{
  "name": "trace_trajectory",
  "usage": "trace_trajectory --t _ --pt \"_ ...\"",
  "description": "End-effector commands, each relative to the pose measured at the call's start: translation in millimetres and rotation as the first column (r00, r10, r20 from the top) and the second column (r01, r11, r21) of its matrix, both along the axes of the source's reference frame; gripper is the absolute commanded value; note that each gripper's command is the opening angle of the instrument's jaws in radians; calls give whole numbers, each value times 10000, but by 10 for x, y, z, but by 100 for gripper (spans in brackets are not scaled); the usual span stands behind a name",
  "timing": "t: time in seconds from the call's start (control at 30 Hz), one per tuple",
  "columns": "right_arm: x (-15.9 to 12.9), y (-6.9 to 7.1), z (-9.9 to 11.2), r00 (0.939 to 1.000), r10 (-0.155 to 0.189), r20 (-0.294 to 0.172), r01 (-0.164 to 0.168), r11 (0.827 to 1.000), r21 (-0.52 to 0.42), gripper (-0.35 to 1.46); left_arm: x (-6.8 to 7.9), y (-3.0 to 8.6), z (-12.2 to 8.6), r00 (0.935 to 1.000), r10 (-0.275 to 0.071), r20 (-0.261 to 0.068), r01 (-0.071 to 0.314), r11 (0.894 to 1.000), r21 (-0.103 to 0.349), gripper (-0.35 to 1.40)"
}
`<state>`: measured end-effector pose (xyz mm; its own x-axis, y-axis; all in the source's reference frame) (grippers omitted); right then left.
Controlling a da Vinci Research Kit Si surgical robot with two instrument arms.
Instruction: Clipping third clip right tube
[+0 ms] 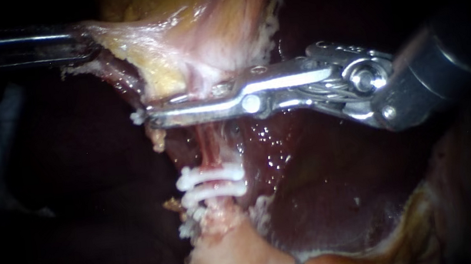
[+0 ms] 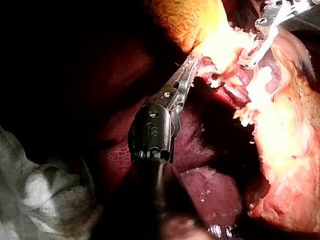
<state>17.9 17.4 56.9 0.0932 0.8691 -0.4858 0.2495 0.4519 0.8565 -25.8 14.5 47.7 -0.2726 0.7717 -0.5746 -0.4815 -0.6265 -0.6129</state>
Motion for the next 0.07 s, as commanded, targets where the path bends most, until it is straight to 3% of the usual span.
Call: trace_trajectory --t 0.03,0.07 --pt "0 0 1 10000 28 20 -28 10000 -2 -35 0 0 1 10000 -6 -8 6 10000 -2 -35" --pt "0 1 1 10000 7 4 -7 10000 -2 -35 0 0 1 10000 -3 -6 3 10000 -1 -35"
